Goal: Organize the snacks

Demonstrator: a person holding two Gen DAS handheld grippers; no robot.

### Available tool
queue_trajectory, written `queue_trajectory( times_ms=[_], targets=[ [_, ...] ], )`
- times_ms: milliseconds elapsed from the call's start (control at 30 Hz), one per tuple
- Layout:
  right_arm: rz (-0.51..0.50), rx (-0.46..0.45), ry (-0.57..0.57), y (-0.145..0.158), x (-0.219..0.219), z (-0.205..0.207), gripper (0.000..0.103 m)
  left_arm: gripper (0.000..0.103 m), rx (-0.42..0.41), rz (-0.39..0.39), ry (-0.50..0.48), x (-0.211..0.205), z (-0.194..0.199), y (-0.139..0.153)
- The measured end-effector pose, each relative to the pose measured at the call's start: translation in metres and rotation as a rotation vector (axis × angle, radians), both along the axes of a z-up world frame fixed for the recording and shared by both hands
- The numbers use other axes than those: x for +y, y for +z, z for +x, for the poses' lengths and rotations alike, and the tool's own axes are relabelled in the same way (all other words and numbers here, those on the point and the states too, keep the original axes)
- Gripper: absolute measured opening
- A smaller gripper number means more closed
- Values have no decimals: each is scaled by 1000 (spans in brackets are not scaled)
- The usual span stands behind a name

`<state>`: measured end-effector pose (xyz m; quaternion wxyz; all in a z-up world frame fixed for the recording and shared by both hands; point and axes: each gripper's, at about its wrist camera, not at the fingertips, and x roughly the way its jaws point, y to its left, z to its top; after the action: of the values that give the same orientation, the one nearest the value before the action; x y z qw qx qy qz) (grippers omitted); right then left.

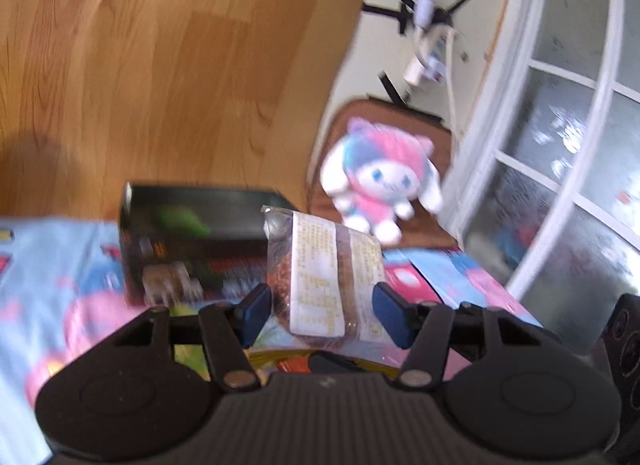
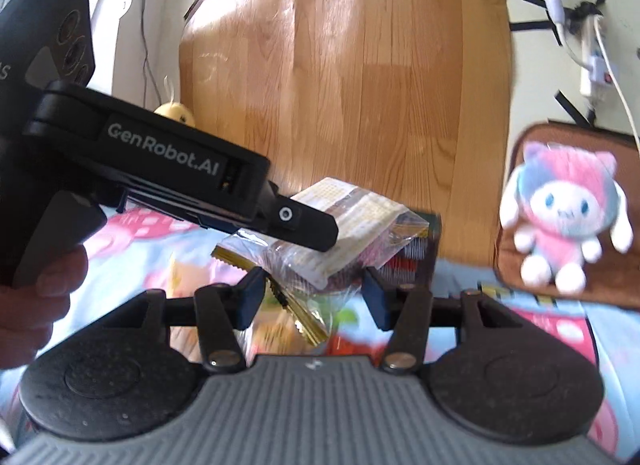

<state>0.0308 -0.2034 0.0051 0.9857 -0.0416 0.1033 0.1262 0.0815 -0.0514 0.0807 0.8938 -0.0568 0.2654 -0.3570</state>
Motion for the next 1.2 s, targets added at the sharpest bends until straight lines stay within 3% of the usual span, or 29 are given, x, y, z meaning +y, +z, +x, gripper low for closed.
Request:
queue_trajectory(
  times_ms=[200, 433, 567, 833, 1000, 1133, 1200],
  targets=[
    [21, 8, 4, 16, 6, 72, 56, 57, -26, -10, 81, -1, 62, 10],
    [89, 119, 9, 21, 16, 137, 58, 60, 53, -14, 151, 6, 133, -3],
    [92, 113, -50, 19, 16, 146, 58, 67, 87, -14, 184, 11, 149, -13],
    [172, 108, -9, 11, -17, 89, 57, 67, 76, -96, 165, 45, 102, -13],
    [253, 269, -21, -18, -51, 69, 57, 69, 125, -99, 103, 48, 60, -29],
    [233, 416, -83, -41, -60, 65, 57, 69, 190, -95, 59, 34, 40, -43],
    [248, 418, -70, -47, -61, 51, 56, 69, 216, -98, 30, 29, 30, -49]
  ],
)
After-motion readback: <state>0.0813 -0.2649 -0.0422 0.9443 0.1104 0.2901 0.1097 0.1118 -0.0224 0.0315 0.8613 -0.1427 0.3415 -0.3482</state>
